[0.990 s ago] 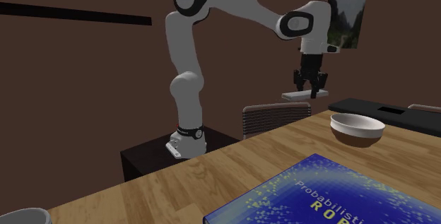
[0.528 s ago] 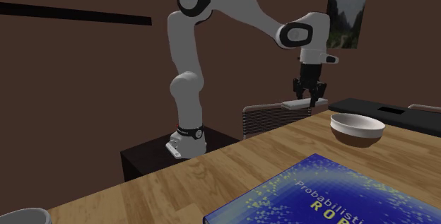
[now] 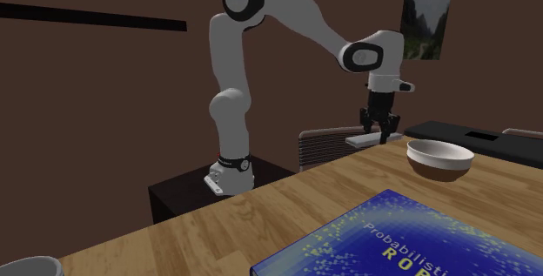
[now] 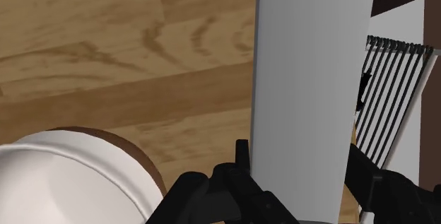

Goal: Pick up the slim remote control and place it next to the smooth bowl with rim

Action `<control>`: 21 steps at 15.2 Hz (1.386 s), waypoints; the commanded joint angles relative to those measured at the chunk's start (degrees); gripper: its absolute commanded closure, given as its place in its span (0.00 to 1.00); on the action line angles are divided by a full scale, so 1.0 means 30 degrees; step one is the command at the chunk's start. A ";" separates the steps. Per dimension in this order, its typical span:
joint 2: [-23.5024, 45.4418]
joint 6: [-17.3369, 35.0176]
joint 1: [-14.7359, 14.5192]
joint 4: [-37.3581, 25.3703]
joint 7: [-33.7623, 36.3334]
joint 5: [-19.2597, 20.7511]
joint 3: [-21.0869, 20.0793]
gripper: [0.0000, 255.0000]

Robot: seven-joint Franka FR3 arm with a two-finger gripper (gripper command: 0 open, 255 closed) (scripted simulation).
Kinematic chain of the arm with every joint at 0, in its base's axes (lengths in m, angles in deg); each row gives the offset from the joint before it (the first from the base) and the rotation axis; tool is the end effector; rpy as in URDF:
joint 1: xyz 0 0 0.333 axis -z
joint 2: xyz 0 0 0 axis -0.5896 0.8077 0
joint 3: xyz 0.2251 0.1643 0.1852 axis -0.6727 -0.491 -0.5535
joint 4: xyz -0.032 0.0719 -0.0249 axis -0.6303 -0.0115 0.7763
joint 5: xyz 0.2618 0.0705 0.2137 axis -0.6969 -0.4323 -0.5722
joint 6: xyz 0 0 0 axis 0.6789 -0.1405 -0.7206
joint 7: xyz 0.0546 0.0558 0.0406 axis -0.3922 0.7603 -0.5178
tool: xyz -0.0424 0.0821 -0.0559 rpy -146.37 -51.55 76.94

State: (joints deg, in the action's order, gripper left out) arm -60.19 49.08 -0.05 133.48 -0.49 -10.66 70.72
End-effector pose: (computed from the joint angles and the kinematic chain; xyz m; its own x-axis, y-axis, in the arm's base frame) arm 0.3856 0.2629 0.4336 0.3778 0.9259 -0.0019 0.9257 -0.3778 -0.0206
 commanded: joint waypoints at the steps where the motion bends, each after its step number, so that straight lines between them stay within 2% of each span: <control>1: 0.0257 0.0543 -0.0010 0.0269 -0.0002 -0.0018 -0.0008 1.00; 8: 0.1336 0.2396 -0.0014 0.1043 -0.0078 -0.0096 -0.0008 1.00; 16: 0.1336 0.2396 -0.0014 0.1043 -0.0078 -0.0096 -0.0008 1.00; 17: 0.1338 0.2396 -0.0014 0.1041 -0.0078 -0.0096 -0.0008 0.00; 21: 0.1337 0.2393 -0.0014 0.1040 -0.0078 -0.0096 -0.0008 0.00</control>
State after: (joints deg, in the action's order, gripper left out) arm -56.18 56.26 -0.09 136.60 -0.72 -10.95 70.70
